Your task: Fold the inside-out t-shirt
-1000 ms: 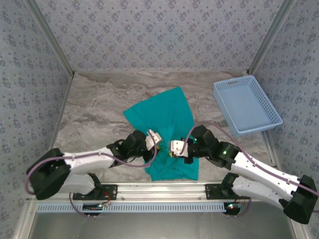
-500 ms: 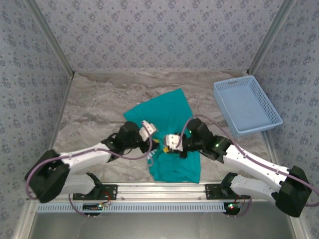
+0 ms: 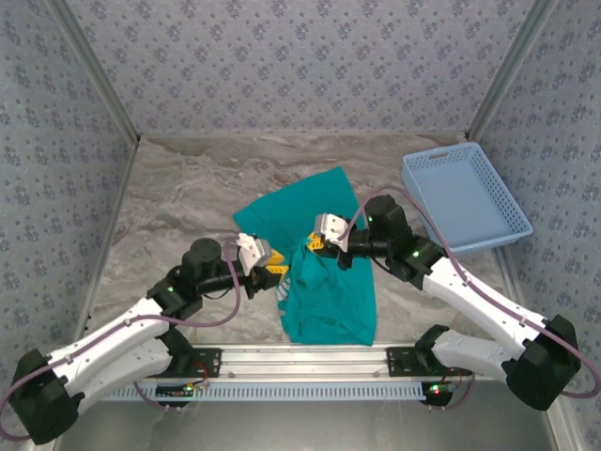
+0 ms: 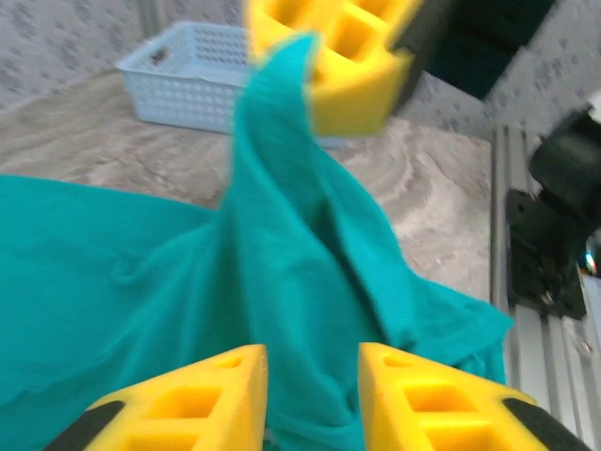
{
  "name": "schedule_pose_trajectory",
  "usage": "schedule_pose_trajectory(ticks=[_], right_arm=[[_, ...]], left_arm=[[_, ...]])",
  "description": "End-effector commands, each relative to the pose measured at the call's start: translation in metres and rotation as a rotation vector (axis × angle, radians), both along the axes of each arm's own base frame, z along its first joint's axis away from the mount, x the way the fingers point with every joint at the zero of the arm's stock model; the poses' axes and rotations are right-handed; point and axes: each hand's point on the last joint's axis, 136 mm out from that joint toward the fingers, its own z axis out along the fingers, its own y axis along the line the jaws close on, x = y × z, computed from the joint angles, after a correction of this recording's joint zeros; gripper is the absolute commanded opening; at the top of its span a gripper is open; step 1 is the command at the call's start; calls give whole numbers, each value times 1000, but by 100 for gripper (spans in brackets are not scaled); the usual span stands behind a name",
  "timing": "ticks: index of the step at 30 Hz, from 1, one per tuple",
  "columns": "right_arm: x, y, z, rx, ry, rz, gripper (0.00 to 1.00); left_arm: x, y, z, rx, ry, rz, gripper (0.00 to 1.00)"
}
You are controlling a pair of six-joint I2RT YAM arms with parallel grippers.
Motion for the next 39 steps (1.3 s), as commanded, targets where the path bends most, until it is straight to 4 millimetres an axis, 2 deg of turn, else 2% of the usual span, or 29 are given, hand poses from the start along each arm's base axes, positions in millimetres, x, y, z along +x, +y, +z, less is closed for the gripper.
schedule_pose_trajectory(ticks=[1, 3, 7, 11, 15, 21, 23, 26, 34, 39], right_arm=[[0, 4, 15, 21, 13, 17, 4], [-2, 4, 13, 13, 23, 20, 3], [-8, 6, 11, 12, 24, 41, 3], [-13, 7, 10, 11, 23, 55, 3], [-16, 8, 8, 6, 23, 62, 3], [-17, 5, 7, -1, 15, 60, 2], [-13, 4, 5, -2, 15, 41, 2], [-6, 4, 5, 3, 18, 13, 1], [-7, 6, 12, 17, 17, 24, 0], [1, 0, 10, -8, 4, -21, 0]], left_arm=[[-13, -17, 14, 0, -43, -72, 43], [-13, -25, 15, -1, -42, -73, 52], [-22, -41, 14, 11, -71, -143, 63], [-18, -48, 3, 75, -118, -144, 65], [-35, -57, 0, 86, -204, -246, 62], [-39, -55, -6, 112, -243, -241, 60], [-58, -58, -7, 104, -317, -345, 55], [-83, -64, -12, 98, -443, -452, 54], [-59, -79, -40, 255, -406, -388, 58], [-72, -75, -63, 352, -342, -448, 48]])
